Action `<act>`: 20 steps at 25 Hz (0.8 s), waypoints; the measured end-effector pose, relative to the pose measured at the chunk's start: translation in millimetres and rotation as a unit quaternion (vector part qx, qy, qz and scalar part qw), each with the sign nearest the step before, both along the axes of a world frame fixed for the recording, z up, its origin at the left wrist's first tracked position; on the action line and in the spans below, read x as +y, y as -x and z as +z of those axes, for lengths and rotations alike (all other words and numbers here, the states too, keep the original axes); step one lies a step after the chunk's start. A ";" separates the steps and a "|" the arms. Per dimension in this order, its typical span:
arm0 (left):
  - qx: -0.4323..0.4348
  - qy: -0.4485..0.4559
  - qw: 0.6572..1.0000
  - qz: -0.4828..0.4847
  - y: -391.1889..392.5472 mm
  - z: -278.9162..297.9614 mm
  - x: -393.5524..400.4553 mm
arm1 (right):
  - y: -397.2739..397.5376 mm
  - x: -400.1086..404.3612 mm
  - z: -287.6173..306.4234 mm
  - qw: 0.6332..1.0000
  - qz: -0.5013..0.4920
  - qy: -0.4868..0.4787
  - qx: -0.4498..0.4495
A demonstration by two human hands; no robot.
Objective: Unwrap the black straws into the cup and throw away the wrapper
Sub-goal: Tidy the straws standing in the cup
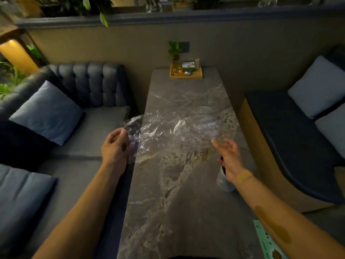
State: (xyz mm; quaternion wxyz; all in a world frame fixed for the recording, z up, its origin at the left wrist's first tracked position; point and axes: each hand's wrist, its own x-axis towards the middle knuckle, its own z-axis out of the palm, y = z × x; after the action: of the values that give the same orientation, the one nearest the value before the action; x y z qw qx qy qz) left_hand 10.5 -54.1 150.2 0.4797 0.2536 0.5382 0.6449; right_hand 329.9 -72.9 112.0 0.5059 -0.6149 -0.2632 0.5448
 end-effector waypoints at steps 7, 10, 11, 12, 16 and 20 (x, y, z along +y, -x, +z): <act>-0.184 0.144 0.972 0.032 -23.5 -68.3 -61.1 | 63.3 -13.5 -29.8 0.960 0.157 0.050 0.224; -0.202 0.175 0.963 0.024 -28.4 -84.4 -83.5 | 69.4 -12.0 -34.0 0.974 0.114 0.036 0.195; -0.204 0.183 0.962 0.017 -27.0 -89.2 -89.0 | 67.8 -13.0 -36.4 0.978 0.100 0.039 0.180; -0.206 0.189 0.960 0.008 -24.4 -94.8 -94.2 | 65.3 -14.6 -39.7 0.981 0.088 0.040 0.167; -0.196 0.234 0.949 -0.083 -8.0 -118.8 -111.2 | 59.0 -22.5 -42.7 0.990 0.073 0.021 0.117; -0.103 0.266 0.947 -0.146 9.9 -136.3 -107.4 | 49.8 -27.4 -39.9 0.993 0.114 0.004 0.020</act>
State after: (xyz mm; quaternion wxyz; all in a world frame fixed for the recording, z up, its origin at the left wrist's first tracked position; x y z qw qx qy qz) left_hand 0.6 -161.6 13.9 0.6720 0.1245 0.5947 0.4235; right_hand 280.1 -100.3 72.0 0.4431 -0.5717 -0.3194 0.6122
